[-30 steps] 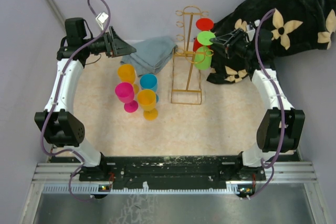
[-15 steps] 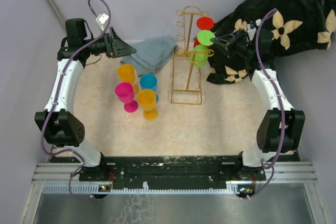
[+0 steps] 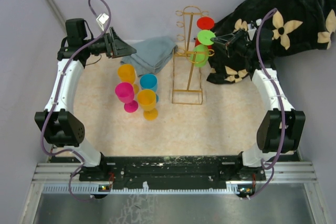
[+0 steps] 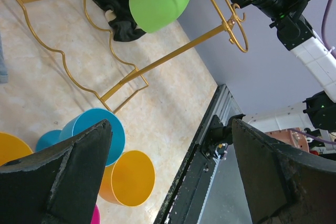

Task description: Take the wine glass off the wine glass rack

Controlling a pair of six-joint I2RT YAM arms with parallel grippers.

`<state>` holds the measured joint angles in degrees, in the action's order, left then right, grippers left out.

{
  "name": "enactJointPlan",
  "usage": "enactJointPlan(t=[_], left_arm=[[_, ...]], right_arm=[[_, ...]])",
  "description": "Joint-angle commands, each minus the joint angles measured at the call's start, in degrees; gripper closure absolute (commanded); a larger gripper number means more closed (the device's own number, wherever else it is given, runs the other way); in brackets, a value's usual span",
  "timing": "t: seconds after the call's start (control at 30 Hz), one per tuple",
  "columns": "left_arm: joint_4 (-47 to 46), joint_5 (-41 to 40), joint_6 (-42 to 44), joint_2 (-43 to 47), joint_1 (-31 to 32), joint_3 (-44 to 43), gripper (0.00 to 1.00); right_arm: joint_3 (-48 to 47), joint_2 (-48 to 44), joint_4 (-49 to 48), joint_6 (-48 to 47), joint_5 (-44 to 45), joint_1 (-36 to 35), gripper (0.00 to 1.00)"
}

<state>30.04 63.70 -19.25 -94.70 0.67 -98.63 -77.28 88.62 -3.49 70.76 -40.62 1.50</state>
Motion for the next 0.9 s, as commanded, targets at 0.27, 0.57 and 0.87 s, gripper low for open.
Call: enactJointPlan(t=[0.27,0.57,0.87], left_arm=[[0.35,1.6,1.21,1.52,0.53,0.53,0.0],[0.45,1.68,1.36,1.68,0.65,0.72,0.0],[0.46,1.85,1.29,1.71,0.65,0.81,0.0]], right_arm=[[-3.57,-2.84,-2.27,-0.96,-0.51,-0.27,0.74],[-3.56,-3.46,-1.29,-1.32,0.03,-0.26,0.71],[-2.67,-4.63,-0.52,-1.42,0.81,-0.26,0.71]])
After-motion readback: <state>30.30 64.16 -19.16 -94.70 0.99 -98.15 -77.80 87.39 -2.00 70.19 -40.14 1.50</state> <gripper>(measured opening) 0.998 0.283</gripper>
